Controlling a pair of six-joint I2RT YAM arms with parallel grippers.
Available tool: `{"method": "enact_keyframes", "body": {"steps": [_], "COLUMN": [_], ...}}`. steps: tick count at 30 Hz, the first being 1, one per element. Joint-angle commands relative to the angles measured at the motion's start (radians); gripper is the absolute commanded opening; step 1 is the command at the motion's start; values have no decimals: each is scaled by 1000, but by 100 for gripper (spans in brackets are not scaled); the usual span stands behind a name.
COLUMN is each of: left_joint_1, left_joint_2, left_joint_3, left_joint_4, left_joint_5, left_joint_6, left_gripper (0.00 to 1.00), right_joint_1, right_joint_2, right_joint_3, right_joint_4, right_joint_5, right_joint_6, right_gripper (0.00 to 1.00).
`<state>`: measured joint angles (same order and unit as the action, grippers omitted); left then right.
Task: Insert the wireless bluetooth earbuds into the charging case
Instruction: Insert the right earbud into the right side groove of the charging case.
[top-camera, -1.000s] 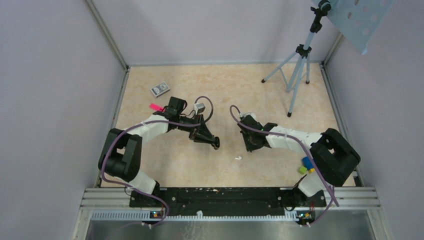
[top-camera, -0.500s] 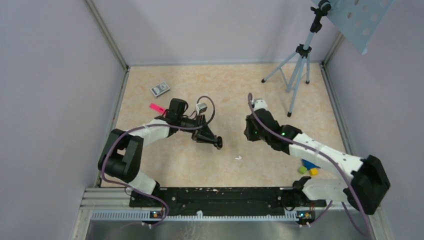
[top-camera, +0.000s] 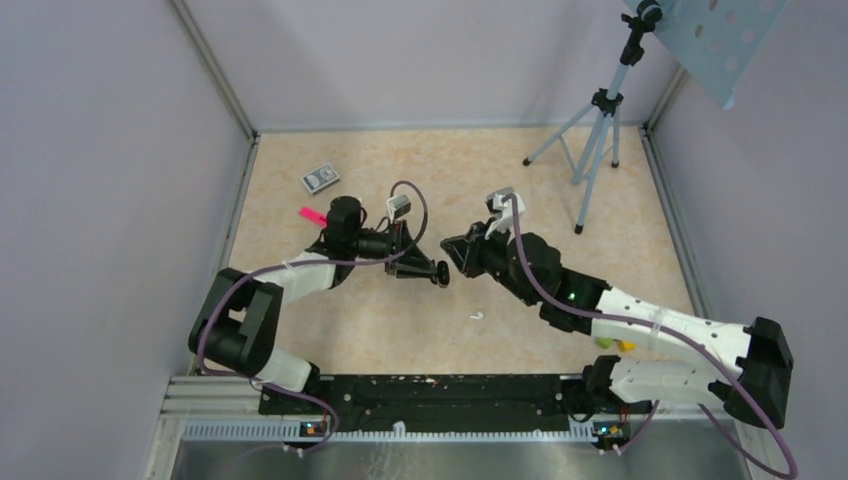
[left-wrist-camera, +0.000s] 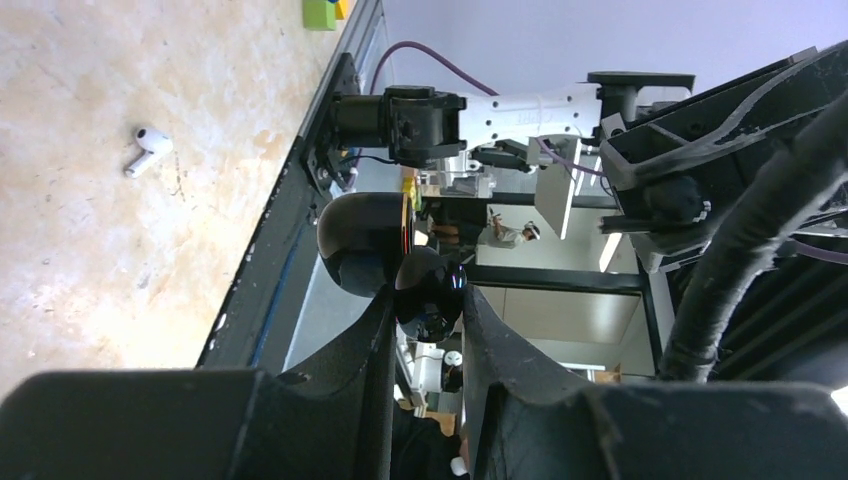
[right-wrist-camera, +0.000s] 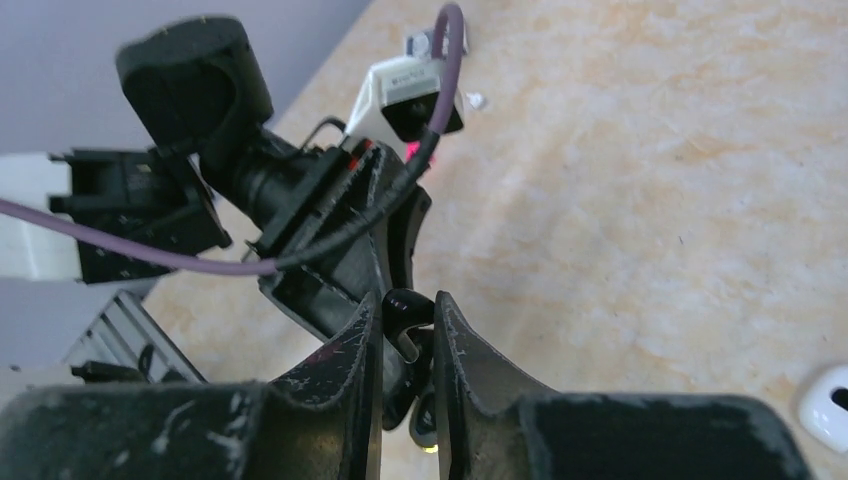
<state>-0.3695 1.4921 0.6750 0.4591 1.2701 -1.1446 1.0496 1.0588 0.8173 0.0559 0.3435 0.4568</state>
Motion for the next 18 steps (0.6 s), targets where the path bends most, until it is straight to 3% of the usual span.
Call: {"method": "enact_keyframes", "body": {"steps": [1, 5, 11, 18], "left_joint_1": [-5, -5, -6, -6], "left_joint_2": [-28, -14, 28, 26], "left_joint_3": [-16, -31, -89, -79], "left_joint_4": [239, 344, 759, 748], "left_joint_5": [27, 29, -19, -18], "left_joint_6": [-151, -268, -578, -596], "left_gripper": [0, 0, 0, 0], "right_joint_1": [15, 14, 14, 14], "right_joint_2": [2, 26, 21, 36], "right_joint_3": [-28, -27, -55, -73], "right_joint_4": [191, 194, 225, 248], "right_joint_5": [59, 61, 87, 72], "right_joint_6": [27, 26, 28, 38], "right_gripper": [4, 3, 3, 3]}}
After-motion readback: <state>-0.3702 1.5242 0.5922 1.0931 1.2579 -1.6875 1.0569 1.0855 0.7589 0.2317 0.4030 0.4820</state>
